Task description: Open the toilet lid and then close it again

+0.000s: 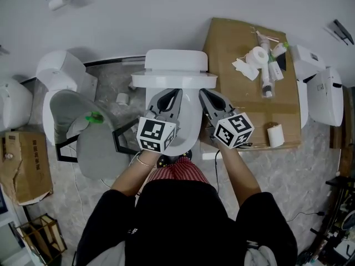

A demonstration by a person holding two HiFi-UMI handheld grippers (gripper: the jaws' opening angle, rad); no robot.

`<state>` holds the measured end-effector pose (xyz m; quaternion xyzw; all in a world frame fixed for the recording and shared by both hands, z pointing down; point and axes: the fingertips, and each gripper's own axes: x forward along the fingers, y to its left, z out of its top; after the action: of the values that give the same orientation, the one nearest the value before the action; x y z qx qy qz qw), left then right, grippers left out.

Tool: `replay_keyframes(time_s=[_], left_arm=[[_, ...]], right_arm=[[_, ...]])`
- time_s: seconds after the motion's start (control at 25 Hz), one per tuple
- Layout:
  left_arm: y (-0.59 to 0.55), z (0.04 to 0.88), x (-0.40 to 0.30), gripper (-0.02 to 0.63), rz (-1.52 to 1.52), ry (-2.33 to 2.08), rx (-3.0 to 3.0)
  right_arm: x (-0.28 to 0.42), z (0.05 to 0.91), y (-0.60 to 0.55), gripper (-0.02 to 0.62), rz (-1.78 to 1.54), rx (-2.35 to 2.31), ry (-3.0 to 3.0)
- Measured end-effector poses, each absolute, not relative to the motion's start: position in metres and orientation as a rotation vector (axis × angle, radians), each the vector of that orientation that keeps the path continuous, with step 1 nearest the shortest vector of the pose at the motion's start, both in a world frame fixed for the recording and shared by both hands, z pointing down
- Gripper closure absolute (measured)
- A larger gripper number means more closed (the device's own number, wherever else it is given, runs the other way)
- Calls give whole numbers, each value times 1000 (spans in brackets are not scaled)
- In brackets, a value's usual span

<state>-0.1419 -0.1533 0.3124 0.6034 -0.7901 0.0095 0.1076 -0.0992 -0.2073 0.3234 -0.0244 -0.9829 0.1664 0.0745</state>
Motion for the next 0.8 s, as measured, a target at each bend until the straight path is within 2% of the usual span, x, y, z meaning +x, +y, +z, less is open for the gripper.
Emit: replay_keyframes(time_s=[0.8], left_arm=[[-161, 297, -160, 603, -3, -2384, 1750]], right_arm=[[-118, 311, -222, 577, 434, -87, -2967]])
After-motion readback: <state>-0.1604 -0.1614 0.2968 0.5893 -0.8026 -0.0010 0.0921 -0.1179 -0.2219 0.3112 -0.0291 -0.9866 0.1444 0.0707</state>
